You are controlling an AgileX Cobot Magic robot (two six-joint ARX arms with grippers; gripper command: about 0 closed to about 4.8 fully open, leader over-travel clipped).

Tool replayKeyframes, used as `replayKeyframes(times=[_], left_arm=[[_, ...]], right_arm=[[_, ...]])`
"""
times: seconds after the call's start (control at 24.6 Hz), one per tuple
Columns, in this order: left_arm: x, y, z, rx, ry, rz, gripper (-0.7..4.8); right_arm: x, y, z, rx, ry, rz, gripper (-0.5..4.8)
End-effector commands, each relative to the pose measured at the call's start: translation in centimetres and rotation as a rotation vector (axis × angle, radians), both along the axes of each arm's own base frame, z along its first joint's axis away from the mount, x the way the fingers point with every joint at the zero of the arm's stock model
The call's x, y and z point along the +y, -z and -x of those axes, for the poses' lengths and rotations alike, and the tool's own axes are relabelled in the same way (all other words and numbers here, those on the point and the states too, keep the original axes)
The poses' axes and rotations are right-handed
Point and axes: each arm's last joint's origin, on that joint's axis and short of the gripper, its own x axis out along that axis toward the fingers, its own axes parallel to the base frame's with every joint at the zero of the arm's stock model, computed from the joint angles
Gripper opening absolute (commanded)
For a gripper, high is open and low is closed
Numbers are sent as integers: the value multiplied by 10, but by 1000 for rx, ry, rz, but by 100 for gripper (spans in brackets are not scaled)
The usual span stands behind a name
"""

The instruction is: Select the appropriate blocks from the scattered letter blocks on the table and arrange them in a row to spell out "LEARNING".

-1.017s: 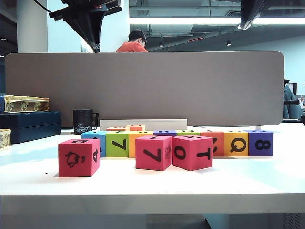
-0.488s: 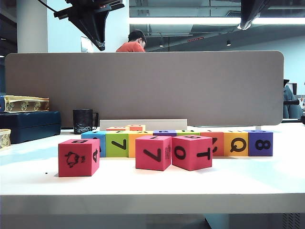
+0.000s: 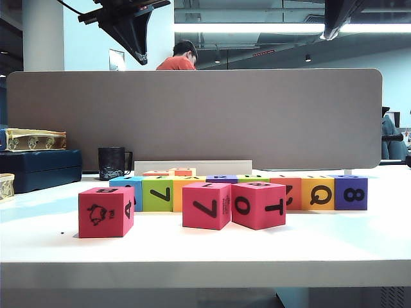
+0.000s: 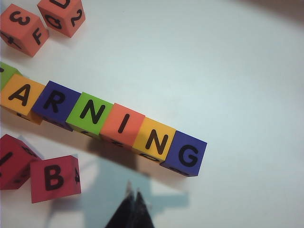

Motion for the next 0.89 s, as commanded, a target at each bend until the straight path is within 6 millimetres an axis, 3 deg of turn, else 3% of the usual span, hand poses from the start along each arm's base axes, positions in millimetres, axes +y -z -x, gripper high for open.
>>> replayKeyframes(times=[0.04,0.2,0.37,0.53,0.81,0.89], left_arm=[[0,-4,2,-15,1,11,-5],[0,-4,2,-15,1,11,-5],[0,-4,1,-18,1,12,-5],[0,-4,1,-18,1,13,-5],[0,-5,0,-35,1,20,-5],[-1,-6,-1,-45,1,24,-5]], right_arm=[[0,-7,-2,-69,8,-29,-1],[-9,-4,-1,-214,45,-110,-1],[-26,16,10,-340,115,-213,-1],[-64,56,35,-449,276,-323,-1],[-99,107,73,-468,427,-311,-1],[-106,129,88,-467,461,-301,-1]])
